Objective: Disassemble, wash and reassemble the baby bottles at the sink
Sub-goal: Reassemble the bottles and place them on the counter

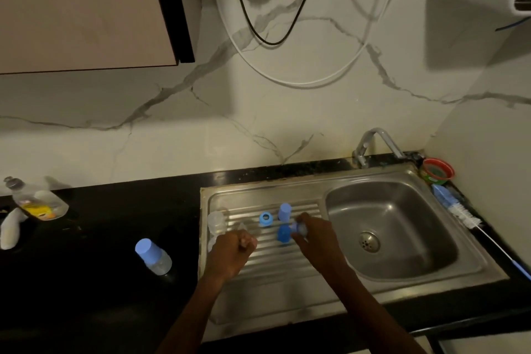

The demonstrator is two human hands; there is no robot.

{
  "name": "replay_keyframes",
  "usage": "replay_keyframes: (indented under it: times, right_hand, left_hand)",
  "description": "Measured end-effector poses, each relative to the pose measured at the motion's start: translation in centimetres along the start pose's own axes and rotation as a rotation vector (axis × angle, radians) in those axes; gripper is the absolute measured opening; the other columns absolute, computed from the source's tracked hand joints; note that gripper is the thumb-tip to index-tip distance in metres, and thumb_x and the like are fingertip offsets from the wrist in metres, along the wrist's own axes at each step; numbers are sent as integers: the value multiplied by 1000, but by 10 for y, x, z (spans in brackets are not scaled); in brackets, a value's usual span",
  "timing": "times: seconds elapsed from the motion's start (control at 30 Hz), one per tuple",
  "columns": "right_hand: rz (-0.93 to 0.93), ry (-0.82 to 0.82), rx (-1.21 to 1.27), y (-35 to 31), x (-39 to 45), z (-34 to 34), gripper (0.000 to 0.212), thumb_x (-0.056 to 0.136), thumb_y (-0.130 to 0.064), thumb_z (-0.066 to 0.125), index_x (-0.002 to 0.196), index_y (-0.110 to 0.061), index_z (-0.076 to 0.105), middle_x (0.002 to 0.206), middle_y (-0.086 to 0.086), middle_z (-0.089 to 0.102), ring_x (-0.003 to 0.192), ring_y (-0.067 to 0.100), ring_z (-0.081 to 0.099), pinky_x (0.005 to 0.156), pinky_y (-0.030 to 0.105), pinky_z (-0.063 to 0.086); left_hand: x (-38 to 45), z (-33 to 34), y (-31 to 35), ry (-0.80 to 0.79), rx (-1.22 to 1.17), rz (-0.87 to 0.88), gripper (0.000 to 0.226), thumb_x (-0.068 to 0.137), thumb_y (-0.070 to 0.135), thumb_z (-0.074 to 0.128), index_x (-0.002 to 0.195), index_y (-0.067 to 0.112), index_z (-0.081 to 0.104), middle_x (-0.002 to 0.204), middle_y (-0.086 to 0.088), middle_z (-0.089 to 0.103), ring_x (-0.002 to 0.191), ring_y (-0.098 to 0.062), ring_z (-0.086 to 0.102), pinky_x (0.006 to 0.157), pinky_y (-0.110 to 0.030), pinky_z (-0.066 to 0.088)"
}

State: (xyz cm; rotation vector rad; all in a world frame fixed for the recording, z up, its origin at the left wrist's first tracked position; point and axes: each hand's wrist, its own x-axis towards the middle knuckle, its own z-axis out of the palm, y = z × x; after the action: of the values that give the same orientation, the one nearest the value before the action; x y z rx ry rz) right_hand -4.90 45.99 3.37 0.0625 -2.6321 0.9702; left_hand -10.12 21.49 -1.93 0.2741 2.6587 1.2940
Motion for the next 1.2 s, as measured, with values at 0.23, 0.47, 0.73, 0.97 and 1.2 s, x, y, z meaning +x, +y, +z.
replay_keyframes:
  times: [0.23, 0.47, 0.73, 0.97, 1.2]
  right_hand:
    - [-122, 116, 121, -22, 1, -3, 27, 88, -16, 75, 112, -17, 63, 107, -10, 65, 100, -4, 61, 87, 25, 55]
    - [-41, 186, 160, -31, -2, -4, 33, 83, -8, 83, 111, -14, 68, 106, -19, 65, 97, -7, 63, 81, 14, 53]
    - [-69, -34, 157, 18, -1, 8, 25, 80, -6, 84, 98, -17, 70, 88, -10, 71, 87, -11, 62, 77, 10, 48]
    - [-32, 86, 243, 15, 6, 9, 35, 83, -20, 83, 113, -9, 69, 107, -13, 66, 101, -13, 60, 84, 7, 49]
    - [-52, 54, 197, 10, 23, -1, 35, 83, -17, 83, 116, -14, 69, 107, -9, 69, 97, -5, 62, 86, 14, 52]
  left_hand:
    - [-3, -3, -2, 29, 40, -9, 14, 88, 41, 75, 78, 36, 67, 78, 15, 72, 77, 3, 67, 72, -16, 50]
    - [-8, -12, 10, -13, -88, 3, 4, 90, 26, 76, 87, 24, 76, 84, 12, 75, 82, -1, 70, 75, -11, 49]
    - [5, -6, 27, 77, -155, -13, 23, 91, 35, 73, 79, 15, 71, 84, 9, 75, 83, -7, 71, 79, -23, 54]
    - [5, 7, 23, 169, -162, -31, 54, 81, 56, 67, 83, 2, 70, 81, 2, 74, 79, -13, 70, 76, -23, 53]
    - [7, 2, 26, 156, -99, -16, 15, 92, 30, 73, 88, 16, 75, 85, 10, 75, 83, -7, 71, 78, -23, 56]
